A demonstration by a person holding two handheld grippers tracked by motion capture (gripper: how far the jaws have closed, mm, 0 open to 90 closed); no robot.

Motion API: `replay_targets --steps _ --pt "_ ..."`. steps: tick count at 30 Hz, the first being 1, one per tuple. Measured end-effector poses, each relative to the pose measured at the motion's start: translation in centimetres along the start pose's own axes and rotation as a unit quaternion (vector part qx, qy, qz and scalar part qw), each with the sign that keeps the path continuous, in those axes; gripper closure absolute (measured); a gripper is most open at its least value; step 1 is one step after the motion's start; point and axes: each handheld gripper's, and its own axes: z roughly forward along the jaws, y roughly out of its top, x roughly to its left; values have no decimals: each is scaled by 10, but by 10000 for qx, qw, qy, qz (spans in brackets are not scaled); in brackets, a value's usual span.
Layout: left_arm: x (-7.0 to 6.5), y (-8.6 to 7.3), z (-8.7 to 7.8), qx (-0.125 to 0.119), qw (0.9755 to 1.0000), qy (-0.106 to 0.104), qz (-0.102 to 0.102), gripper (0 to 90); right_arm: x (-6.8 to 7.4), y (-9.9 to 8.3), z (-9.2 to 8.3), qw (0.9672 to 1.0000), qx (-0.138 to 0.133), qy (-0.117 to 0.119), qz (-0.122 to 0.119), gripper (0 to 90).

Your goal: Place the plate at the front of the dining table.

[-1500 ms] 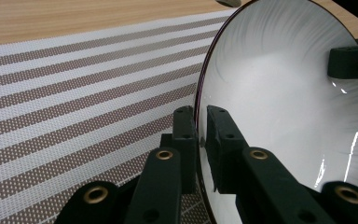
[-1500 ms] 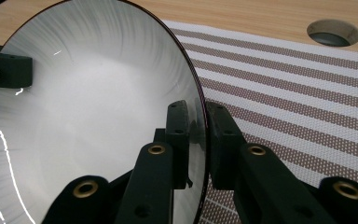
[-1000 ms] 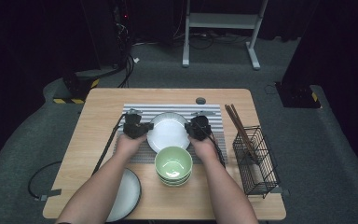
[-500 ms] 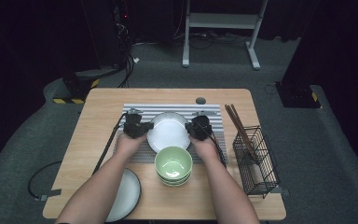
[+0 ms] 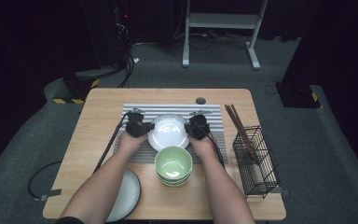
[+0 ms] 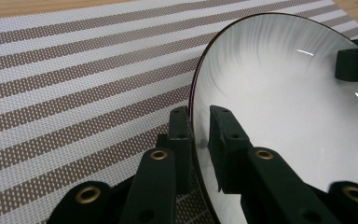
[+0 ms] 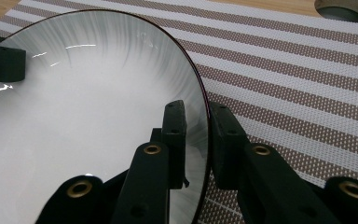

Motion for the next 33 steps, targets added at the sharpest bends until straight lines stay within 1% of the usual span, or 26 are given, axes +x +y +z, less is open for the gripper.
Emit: replay_targets --steps 1,4,6,7,10,12,14,16,17,20,21,24,26,27,28,31,33 --pt "-1 0 1 53 10000 26 62 765 0 -1 1 10000 12 -8 23 775" --pt "-1 -3 2 117 9999 55 27 756 1 -3 4 9999 72 -80 -26 762" --pt "0 -4 3 154 9998 113 75 754 2 -4 5 9999 82 -73 -25 749" --pt "1 -4 3 135 9998 90 87 751 2 -4 5 10000 80 -51 -23 743" --pt "2 -2 -1 50 10000 72 14 736 2 -4 5 9999 64 -81 -74 727" --pt "1 0 -5 -8 9999 109 60 703 2 -3 2 9998 43 -167 -70 694" --pt "1 2 -9 -38 9999 126 62 683 0 -2 -1 9999 13 -151 -26 684" --pt "2 3 -14 -94 9999 123 21 660 0 -1 -5 9998 -21 -180 -70 664" --pt "1 3 -17 -123 9998 121 44 651 -1 -1 -8 9998 -59 -176 -94 661" --pt "-1 1 -27 -318 9994 131 81 647 0 -3 -16 9996 -149 -203 -146 637" --pt "-2 -1 -29 -350 9993 122 80 639 0 -4 -19 9995 -173 -213 -166 630" --pt "-4 -6 -37 -341 9990 204 188 620 1 -8 -27 9993 -256 -193 -204 627" --pt "-4 -10 -42 -363 9988 267 208 614 3 -12 -32 9990 -304 -192 -268 627" --pt "-3 -12 -44 -372 9987 257 218 615 4 -13 -35 9989 -330 -182 -294 628" --pt "-3 -15 -46 -373 9987 237 237 623 6 -15 -38 9986 -346 -195 -337 628" --pt "1 -21 -53 -308 9984 336 335 634 9 -20 -45 9978 -407 -266 -456 632" --pt "4 -23 -59 -314 9983 358 341 644 10 -24 -50 9974 -416 -316 -506 633"
